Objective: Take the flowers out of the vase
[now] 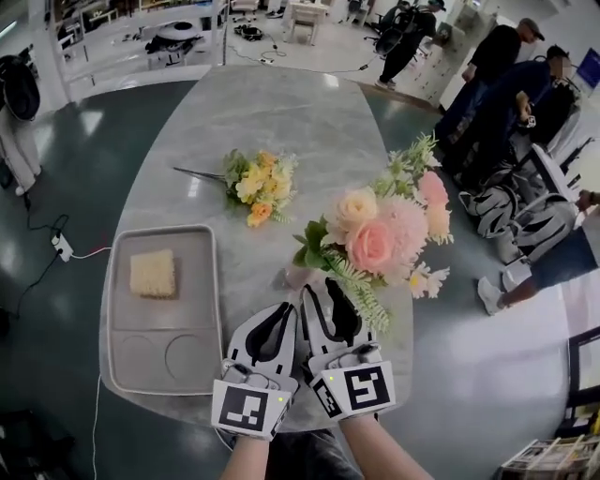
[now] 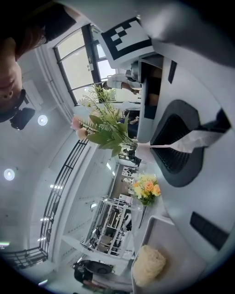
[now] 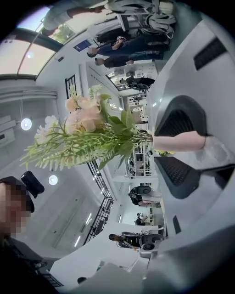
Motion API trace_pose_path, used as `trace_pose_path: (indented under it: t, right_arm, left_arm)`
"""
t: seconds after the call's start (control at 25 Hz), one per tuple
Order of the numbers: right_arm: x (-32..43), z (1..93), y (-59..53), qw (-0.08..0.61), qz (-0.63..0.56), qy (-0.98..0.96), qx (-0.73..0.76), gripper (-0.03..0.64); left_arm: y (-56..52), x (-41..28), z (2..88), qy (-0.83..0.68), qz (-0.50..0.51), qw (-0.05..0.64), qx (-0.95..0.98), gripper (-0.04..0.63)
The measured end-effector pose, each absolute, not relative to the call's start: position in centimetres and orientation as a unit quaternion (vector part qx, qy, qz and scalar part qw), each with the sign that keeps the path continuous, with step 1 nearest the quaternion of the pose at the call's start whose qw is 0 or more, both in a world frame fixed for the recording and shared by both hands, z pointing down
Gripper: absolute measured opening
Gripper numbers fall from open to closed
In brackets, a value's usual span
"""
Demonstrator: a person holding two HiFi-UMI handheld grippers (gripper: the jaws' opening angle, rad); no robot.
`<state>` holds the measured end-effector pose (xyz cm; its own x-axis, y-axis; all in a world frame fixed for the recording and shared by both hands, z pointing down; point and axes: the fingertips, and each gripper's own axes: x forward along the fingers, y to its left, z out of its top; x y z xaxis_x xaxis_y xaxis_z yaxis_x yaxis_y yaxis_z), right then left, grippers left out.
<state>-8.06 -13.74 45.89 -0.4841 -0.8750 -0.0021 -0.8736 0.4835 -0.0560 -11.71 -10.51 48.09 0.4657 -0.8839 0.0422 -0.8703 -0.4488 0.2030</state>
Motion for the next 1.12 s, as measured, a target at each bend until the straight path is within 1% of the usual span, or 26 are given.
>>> trace_pose_path:
  t: [0.6, 0.84, 1.12]
  right_arm:
    - [-7.9, 44.2, -15.8, 0.031, 0.011, 0.854, -0.520, 0.163]
    - [-8.8, 43.8, -17.0, 0.039, 0.016, 0.850, -0.525, 0.164]
    - [-8.7, 42.9, -17.9, 0.032, 0.028, 0.851, -0.523, 0.163]
  left_arm:
    - [-12.1, -11.4, 46.5, -0.527, -0.036, 0.077, 0.845, 0.015]
    - [-11.9, -12.7, 46.4, -0.537, -0.039, 0.084, 0.839, 0.015]
    - [-12.3, -13.1, 45.6, -0.551, -0.032, 0.085, 0.830, 0.015]
